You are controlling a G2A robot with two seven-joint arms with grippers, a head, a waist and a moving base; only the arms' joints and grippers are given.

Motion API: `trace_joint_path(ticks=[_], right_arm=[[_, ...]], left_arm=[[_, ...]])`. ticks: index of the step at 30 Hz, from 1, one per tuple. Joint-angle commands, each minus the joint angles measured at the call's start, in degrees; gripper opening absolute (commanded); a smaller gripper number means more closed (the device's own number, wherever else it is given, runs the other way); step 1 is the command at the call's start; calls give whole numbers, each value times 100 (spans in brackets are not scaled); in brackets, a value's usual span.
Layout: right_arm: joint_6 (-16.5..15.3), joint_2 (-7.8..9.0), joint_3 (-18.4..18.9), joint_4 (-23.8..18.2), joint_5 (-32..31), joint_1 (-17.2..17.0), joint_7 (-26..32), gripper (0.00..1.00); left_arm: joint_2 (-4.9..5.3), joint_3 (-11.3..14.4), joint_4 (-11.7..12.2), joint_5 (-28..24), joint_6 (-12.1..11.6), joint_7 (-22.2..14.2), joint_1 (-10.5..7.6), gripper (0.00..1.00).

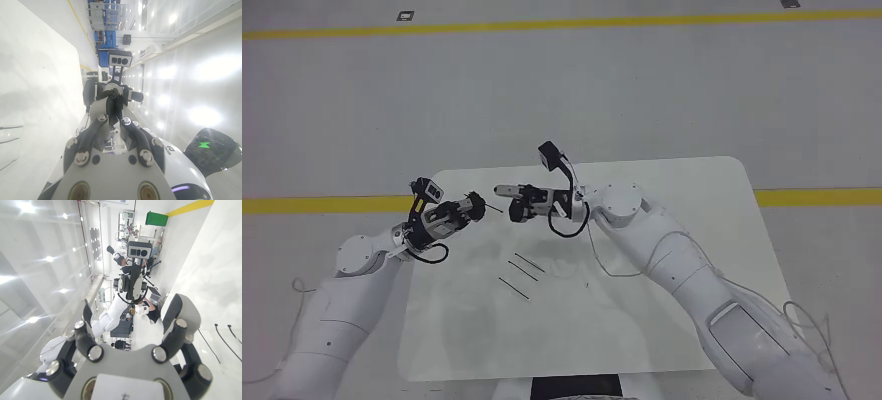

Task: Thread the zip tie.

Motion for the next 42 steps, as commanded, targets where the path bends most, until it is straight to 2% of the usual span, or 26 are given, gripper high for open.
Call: trace_joint_path(ticks=[1,2,3,4,5,11,23,34,42], right_arm=[[-33,-3,21,-4,48,-21,68,100],[-50,-8,27,6,62,-26,96,89],[-61,-14,24,11,72,-32,112,64],[-73,-22,15,24,82,-46,126,47],[-111,-31,2,50,82,-72,130,45],[-285,-77,-42,199,104,-166,147,38],[-584,-170,-26,464,106,-197,-7,32],[-584,-159,266,199,-220,-380,-256,24],[-584,-149,508,24,-309,-505,-171,18]], left_arm=[[0,0,0,0,0,0,0,0],[0,0,0,0,0,0,0,0],[0,0,0,0,0,0,0,0],[0,0,0,0,0,0,0,0],[0,0,0,0,0,0,0,0],[0,0,0,0,0,0,0,0],[0,0,0,0,0,0,0,0],[0,0,0,0,0,0,0,0],[0,0,0,0,0,0,0,0]])
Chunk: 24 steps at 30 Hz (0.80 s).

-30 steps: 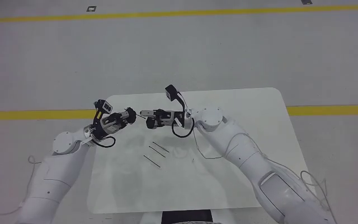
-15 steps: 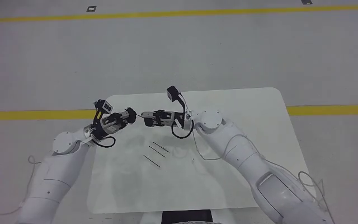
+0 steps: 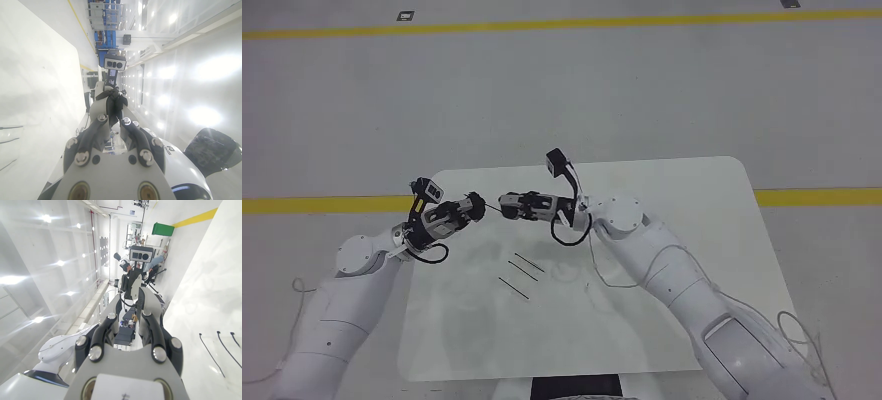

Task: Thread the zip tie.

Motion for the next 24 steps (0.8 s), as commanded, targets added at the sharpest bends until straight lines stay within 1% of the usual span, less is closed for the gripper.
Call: trace_joint_path(ticks=[1,9,15,20,24], right_arm=[[0,0,41,-18,-31,-17,20,18],[0,-11,151,-85,-109,-98,145,20],[0,-27,202,-129,-181,-96,285,16],[0,-42,232,-245,-274,-167,331,9],[0,-54,254,-254,-318,-187,386,9]], left_arm=[[0,0,0,0,0,0,0,0],[0,0,0,0,0,0,0,0],[0,0,0,0,0,0,0,0],[0,0,0,0,0,0,0,0],[0,0,0,0,0,0,0,0]])
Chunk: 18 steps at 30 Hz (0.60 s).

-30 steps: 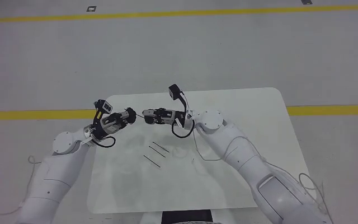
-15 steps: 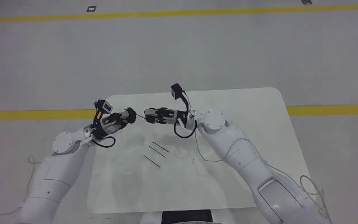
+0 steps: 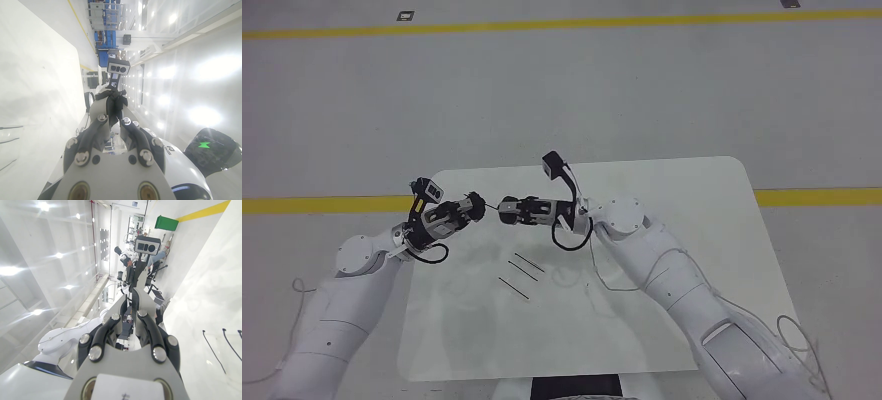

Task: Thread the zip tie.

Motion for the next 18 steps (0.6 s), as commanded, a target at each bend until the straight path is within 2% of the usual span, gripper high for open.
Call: trace_joint_path(ticks=[1,9,18], right_arm=[[0,-6,8,10,-4,-2,22,9],[0,-36,47,57,-22,-5,37,15],[0,-60,71,70,-106,-23,56,13]], left_arm=[[0,0,0,0,0,0,0,0],[0,0,0,0,0,0,0,0],[0,0,0,0,0,0,0,0]])
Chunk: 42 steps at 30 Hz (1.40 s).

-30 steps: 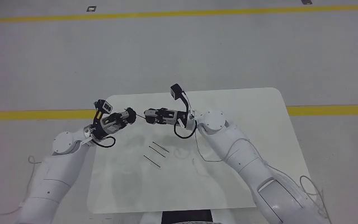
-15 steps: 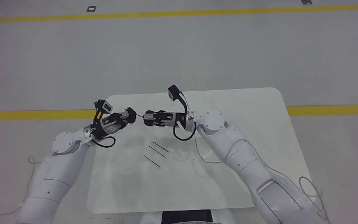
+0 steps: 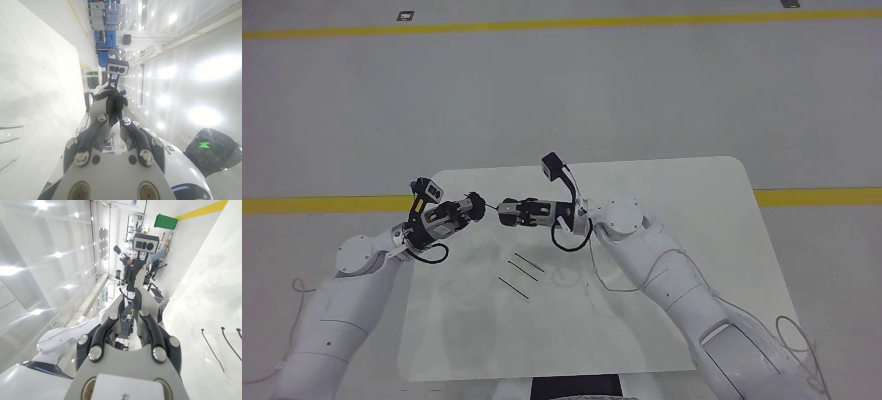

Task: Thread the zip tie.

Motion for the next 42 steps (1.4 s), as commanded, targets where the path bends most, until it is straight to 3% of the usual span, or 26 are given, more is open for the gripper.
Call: trace_joint_path(ticks=[1,9,16,33,34,35,36,37,42], right_arm=[[0,-6,2,0,-13,-6,-1,13],[0,-22,28,-5,-51,-33,-7,12],[0,-27,74,-15,-99,-56,-34,0],[0,-36,153,-4,-158,-58,-20,0],[0,-36,161,0,-152,-53,-13,0],[0,-34,173,4,-147,-48,-8,0],[0,-31,189,7,-143,-43,2,0],[0,-25,210,9,-141,-41,22,0],[0,3,286,2,-156,-39,121,0]], left_arm=[[0,0,0,0,0,0,0,0],[0,0,0,0,0,0,0,0],[0,0,0,0,0,0,0,0],[0,0,0,0,0,0,0,0],[0,0,0,0,0,0,0,15],[0,0,0,0,0,0,0,38],[0,0,0,0,0,0,0,82],[0,0,0,0,0,0,0,99],[-11,26,-73,-25,45,93,28,100]])
